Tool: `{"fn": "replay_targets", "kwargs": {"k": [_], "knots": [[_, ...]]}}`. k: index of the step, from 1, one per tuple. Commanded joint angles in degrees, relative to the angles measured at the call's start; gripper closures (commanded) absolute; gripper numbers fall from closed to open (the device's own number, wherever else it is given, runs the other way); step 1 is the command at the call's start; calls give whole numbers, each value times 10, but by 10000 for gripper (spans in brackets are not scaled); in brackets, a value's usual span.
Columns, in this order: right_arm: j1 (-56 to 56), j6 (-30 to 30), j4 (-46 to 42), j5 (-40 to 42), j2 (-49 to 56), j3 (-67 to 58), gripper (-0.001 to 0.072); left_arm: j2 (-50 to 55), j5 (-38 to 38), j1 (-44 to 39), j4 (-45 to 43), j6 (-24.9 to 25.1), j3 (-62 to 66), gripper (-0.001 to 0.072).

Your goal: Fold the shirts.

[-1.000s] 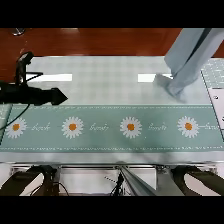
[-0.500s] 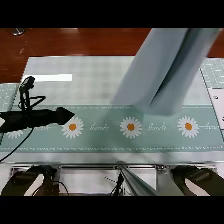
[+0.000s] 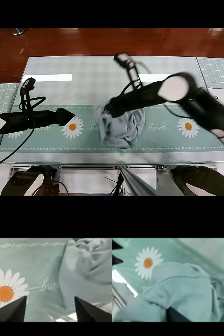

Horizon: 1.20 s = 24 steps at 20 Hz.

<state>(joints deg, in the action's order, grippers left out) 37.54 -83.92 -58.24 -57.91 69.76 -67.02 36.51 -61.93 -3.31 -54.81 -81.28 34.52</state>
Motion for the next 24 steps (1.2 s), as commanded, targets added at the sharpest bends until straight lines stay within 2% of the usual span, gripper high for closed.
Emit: {"fn": "replay_targets", "kwargs": {"k": [1, 4, 7, 9, 12, 13, 15, 18, 20, 21, 22, 24], "knots": [[-4, -41, 48, 39, 55, 30, 87, 0, -1, 0, 0, 0, 0, 4], [-130, -17, 47, -29, 27, -38, 87, 0, -17, 0, 8, 0, 0, 4], [-327, -7, 4, -100, -35, -82, 87, 0, -84, -1, 27, 0, 0, 4], [-452, -5, -58, -148, -72, -59, 90, 5, -122, -1, 30, 0, -10, 4], [-583, 5, -73, -144, -120, 71, 92, 56, -58, 0, 57, 0, -44, 4], [-605, 9, -59, -135, -132, 128, 92, 93, -51, -1, 96, 9, -46, 4], [-613, 39, -32, -122, -144, 222, 92, 185, -76, -21, 191, 84, -44, 4], [-592, 63, -2, -97, -144, 300, 92, 315, -70, -76, 209, 101, -17, 4], [-555, 62, -1, -72, -140, 325, 92, 377, -57, -103, 260, 153, 19, 9], [-528, 58, -1, -65, -131, 331, 93, 398, -64, -104, 285, 181, 42, 246], [-502, 49, -3, -64, -118, 332, 92, 411, -77, -101, 289, 217, 68, 676], [-453, 49, 9, -50, -89, 332, 91, 413, -79, -80, 287, 223, 103, 687]]}}
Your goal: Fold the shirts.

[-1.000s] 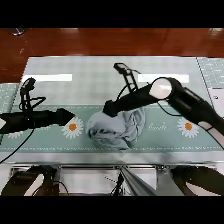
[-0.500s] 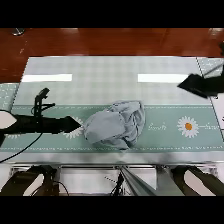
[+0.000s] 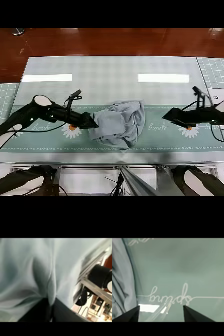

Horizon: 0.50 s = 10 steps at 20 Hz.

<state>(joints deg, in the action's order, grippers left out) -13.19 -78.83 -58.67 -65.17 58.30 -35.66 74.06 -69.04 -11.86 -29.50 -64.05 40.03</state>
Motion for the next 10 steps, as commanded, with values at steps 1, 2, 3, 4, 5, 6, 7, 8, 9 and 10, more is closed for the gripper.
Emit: {"fn": "replay_targets", "kwargs": {"k": [1, 2, 3, 4, 5, 6, 7, 8, 9, 10], "knots": [[74, -1, 38, 39, 42, 18, 91, 36, -18, 21, 34, 48, 59, 687], [90, 5, 67, 61, 58, 19, 92, 36, -29, 35, 34, 48, 68, 687], [107, 14, 99, 85, 77, 18, 92, 36, -37, 45, 34, 48, 73, 687], [121, 25, 127, 100, 97, 14, 91, 36, -43, 54, 34, 48, 74, 687], [137, 42, 160, 107, 121, 6, 92, 37, -47, 59, 34, 48, 74, 687], [153, 57, 186, 110, 146, -8, 92, 37, -48, 59, 34, 48, 74, 687], [168, 60, 200, 113, 167, -22, 91, 37, -47, 58, 34, 48, 74, 687], [183, 60, 203, 114, 187, -37, 91, 37, -46, 58, 34, 49, 74, 687], [197, 59, 202, 114, 207, -53, 92, 37, -42, 58, 34, 49, 74, 686], [205, 56, 202, 112, 222, -66, 92, 37, -35, 58, 34, 49, 74, 687]]}}
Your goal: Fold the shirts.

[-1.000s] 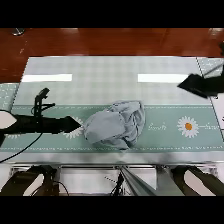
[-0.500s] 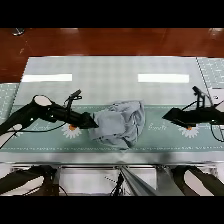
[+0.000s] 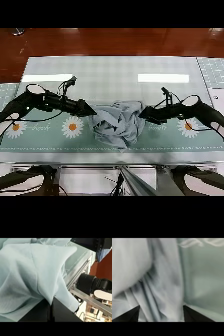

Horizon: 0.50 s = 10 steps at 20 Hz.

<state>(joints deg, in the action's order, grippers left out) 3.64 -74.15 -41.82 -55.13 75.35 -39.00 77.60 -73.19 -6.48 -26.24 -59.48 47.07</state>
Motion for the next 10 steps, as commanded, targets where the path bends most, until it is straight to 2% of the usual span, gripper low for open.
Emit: {"fn": "replay_targets", "kwargs": {"k": [1, 2, 4, 5, 7, 10], "knots": [[42, 9, 33, 6, 64, -44, 93, 2, 16, 5, 2, 3, 4, 686], [45, 7, 34, -1, 72, -51, 183, 2, 24, 4, 2, 3, 4, 687], [46, 12, 34, -8, 74, -53, 612, 2, 37, 4, 2, 3, 4, 687], [46, 21, 33, -14, 74, -53, 685, 2, 38, 5, 2, 3, 5, 687], [30, 24, 10, -41, 62, -87, 686, -5, 27, 16, 14, 4, 22, 687], [-12, -13, -49, -75, -9, -254, 687, -46, 27, 58, 150, 25, 88, 688]]}}
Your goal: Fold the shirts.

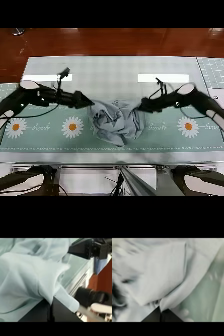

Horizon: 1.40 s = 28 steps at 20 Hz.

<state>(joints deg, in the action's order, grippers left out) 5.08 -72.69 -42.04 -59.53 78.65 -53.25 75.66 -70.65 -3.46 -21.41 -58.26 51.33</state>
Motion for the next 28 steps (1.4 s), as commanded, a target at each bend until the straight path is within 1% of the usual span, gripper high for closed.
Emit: {"fn": "replay_targets", "kwargs": {"k": [1, 3, 5, 6, 7, 8, 10, 11, 13, 14, 16, 18, 19, 20, 21, 22, 24, 26, 27, 28], "knots": [[-36, -47, -73, -31, -61, -189, 687, -41, 20, 38, 140, 13, 88, 688], [-46, -85, -131, -43, -75, -378, 687, -62, 78, 48, 160, 4, 193, 688], [-48, -108, -197, -87, -74, -569, 687, -76, 129, 54, 145, -29, 306, 688], [-48, -112, -224, -121, -75, -657, 687, -83, 144, 58, 114, -58, 358, 689], [-48, -112, -240, -144, -83, -718, 687, -93, 148, 61, 59, -96, 411, 689], [-48, -110, -250, -146, -107, -745, 687, -105, 144, 65, -13, -138, 457, 689], [-48, -99, -271, -139, -179, -730, 687, -143, 130, 67, -160, -205, 517, 689], [-48, -99, -290, -143, -216, -716, 687, -170, 125, 67, -231, -230, 532, 689], [-48, -100, -328, -150, -293, -675, 686, -239, 120, 67, -349, -253, 533, 689], [-48, -104, -353, -154, -332, -648, 687, -274, 106, 67, -408, -261, 533, 688], [-48, -131, -410, -176, -396, -603, 687, -338, 52, 67, -522, -280, 533, 688], [-48, -158, -443, -222, -440, -569, 686, -391, -12, 67, -614, -309, 519, 688], [-48, -164, -443, -244, -458, -549, 686, -414, -34, 67, -633, -317, 501, 688], [-48, -171, -439, -263, -473, -529, 686, -438, -53, 67, -633, -322, 472, 688], [-48, -180, -434, -281, -487, -503, 686, -458, -65, 67, -628, -339, 436, 688], [-48, -191, -425, -295, -499, -472, 686, -479, -73, 67, -613, -351, 387, 687], [-48, -205, -386, -313, -525, -381, 686, -510, -73, 67, -566, -357, 271, 688], [-48, -212, -335, -313, -547, -262, 687, -519, -58, 67, -502, -351, 139, 687], [-48, -212, -328, -306, -554, -198, 686, -516, -31, 66, -469, -338, 75, 687], [-48, -212, -332, -287, -558, -134, 686, -507, 19, 65, -436, -318, 8, 687]]}}
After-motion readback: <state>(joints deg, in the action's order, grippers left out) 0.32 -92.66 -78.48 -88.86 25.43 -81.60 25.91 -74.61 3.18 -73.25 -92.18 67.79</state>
